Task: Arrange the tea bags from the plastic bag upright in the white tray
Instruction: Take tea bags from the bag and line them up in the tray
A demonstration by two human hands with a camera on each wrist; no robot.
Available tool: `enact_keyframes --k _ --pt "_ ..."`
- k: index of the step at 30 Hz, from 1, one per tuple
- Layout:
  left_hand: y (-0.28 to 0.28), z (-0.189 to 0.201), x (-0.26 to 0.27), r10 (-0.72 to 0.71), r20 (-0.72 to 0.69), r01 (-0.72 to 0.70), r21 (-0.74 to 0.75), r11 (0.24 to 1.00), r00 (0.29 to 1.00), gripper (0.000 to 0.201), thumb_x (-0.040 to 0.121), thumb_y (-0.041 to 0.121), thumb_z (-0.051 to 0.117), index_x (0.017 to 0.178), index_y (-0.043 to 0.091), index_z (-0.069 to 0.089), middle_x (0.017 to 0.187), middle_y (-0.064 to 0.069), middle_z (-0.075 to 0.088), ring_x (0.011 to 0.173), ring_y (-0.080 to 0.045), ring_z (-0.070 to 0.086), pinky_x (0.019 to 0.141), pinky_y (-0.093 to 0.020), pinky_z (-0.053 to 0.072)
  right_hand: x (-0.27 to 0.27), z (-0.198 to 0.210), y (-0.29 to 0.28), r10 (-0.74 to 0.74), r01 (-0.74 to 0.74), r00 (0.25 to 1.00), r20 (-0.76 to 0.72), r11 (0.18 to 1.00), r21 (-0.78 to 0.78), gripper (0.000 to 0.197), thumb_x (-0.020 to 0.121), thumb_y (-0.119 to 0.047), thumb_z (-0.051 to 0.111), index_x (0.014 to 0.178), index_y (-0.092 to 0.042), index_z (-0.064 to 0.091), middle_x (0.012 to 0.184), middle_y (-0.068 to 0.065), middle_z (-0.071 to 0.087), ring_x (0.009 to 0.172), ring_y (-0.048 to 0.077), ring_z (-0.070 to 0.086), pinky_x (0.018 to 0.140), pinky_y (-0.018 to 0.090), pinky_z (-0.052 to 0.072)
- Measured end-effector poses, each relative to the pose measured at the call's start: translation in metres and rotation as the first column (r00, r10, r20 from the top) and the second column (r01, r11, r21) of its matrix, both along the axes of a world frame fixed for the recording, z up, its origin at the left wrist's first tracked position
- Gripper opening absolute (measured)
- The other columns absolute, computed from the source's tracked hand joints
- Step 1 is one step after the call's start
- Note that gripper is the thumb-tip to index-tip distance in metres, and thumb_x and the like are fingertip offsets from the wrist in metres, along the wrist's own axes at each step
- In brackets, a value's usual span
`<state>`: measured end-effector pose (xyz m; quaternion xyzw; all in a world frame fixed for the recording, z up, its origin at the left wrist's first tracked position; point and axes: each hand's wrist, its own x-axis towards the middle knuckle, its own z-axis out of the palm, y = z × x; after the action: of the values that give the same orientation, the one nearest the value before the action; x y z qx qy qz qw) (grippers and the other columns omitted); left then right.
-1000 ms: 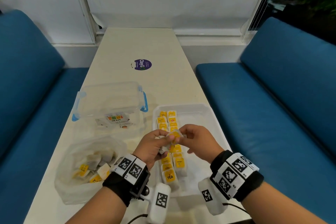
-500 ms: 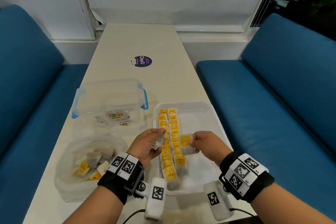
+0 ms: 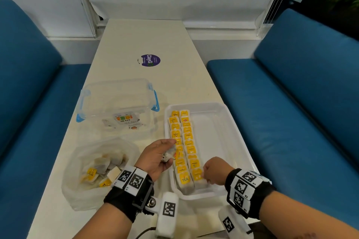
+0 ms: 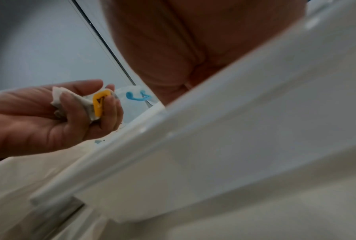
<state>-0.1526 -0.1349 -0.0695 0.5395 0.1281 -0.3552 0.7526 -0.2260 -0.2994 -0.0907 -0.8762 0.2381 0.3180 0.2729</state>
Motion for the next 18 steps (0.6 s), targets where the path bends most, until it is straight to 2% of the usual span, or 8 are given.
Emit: enact_keyframes --k 3,7,8,11,12,14,16,18 --pt "0.003 -0.001 -0.002 -0.008 -0.006 0.008 -0.003 1.000 1.000 0.005 0.088 0.011 0.059 0.087 0.011 0.063 0.086 -0.003 0.059 0.063 -0.013 0.050 0.039 -0.014 0.044 0.003 0.001 -0.001 -0.038 0.038 0.999 0.019 0.999 0.006 0.030 0.090 -0.012 0.053 0.062 -0.019 0.046 0.063 -0.003 0.053 0.054 0.006 0.050 0.056 0.016 0.045" --pt "0.006 -0.001 -0.002 -0.017 -0.006 0.016 -0.001 1.000 1.000 0.005 0.088 0.012 0.059 0.087 0.011 0.064 0.085 -0.004 0.060 0.063 -0.013 0.051 0.039 -0.014 0.045 0.004 0.000 0.001 -0.056 0.056 0.998 -0.023 0.998 0.020 0.027 0.087 -0.009 0.057 0.063 -0.017 0.048 0.063 -0.001 0.057 0.056 0.009 0.057 0.068 0.023 0.054" --pt "0.007 -0.001 -0.002 -0.017 -0.007 0.017 0.002 1.000 1.000 0.004 0.088 0.012 0.059 0.087 0.012 0.064 0.085 -0.003 0.060 0.063 -0.013 0.051 0.039 -0.014 0.045 0.004 -0.001 0.002 -0.062 0.063 0.997 -0.035 0.998 0.028 0.027 0.087 -0.008 0.057 0.063 -0.016 0.049 0.058 -0.002 0.059 0.053 0.008 0.058 0.066 0.021 0.055" --pt "0.009 -0.002 -0.001 -0.018 -0.009 0.018 0.010 1.000 1.000 0.005 0.088 0.012 0.059 0.086 0.012 0.064 0.085 -0.003 0.060 0.064 -0.014 0.051 0.040 -0.014 0.045 0.002 -0.001 0.003 -0.086 0.088 0.995 -0.041 0.995 0.038 0.028 0.087 -0.007 0.059 0.062 -0.014 0.048 0.030 -0.011 0.052 0.031 -0.001 0.053 0.037 0.009 0.041" --pt "0.009 -0.002 -0.001 -0.018 -0.009 0.018 0.010 1.000 1.000 0.005 0.088 0.012 0.059 0.087 0.011 0.064 0.085 -0.003 0.060 0.064 -0.014 0.051 0.040 -0.014 0.045 0.002 -0.001 0.003 -0.095 0.097 0.995 -0.040 0.995 0.038 0.027 0.086 -0.008 0.059 0.062 -0.014 0.048 0.028 -0.013 0.050 0.029 -0.002 0.052 0.035 0.008 0.039" --pt "0.010 -0.001 0.000 -0.019 -0.010 0.019 0.007 1.000 1.000 0.005 0.089 0.011 0.059 0.087 0.011 0.064 0.086 -0.004 0.060 0.065 -0.014 0.052 0.040 -0.014 0.046 0.004 -0.002 0.004 -0.093 0.095 0.994 -0.055 0.995 0.028 0.027 0.086 -0.013 0.061 0.062 -0.014 0.049 0.039 -0.007 0.059 0.032 0.001 0.054 0.046 0.013 0.049" --pt "0.010 0.000 -0.001 -0.027 -0.015 0.027 -0.008 1.000 1.000 0.005 0.089 0.011 0.058 0.088 0.010 0.063 0.088 -0.004 0.060 0.066 -0.014 0.052 0.041 -0.015 0.047 0.005 0.003 0.005 -0.055 0.055 0.995 -0.080 0.998 -0.008 0.028 0.087 -0.022 0.064 0.066 -0.013 0.049 0.067 0.001 0.067 0.041 0.004 0.054 0.067 0.023 0.054" --pt "0.009 0.003 0.000 -0.043 -0.018 0.043 -0.024 0.999 0.999 0.006 0.090 0.010 0.057 0.091 0.010 0.063 0.088 -0.005 0.058 0.066 -0.014 0.052 0.042 -0.016 0.049 0.007 0.017 0.001 -0.090 0.090 0.996 0.010 0.996 0.002 0.027 0.087 -0.025 0.064 0.072 -0.015 0.044 0.072 0.001 0.062 0.049 0.008 0.053 0.062 0.024 0.050"
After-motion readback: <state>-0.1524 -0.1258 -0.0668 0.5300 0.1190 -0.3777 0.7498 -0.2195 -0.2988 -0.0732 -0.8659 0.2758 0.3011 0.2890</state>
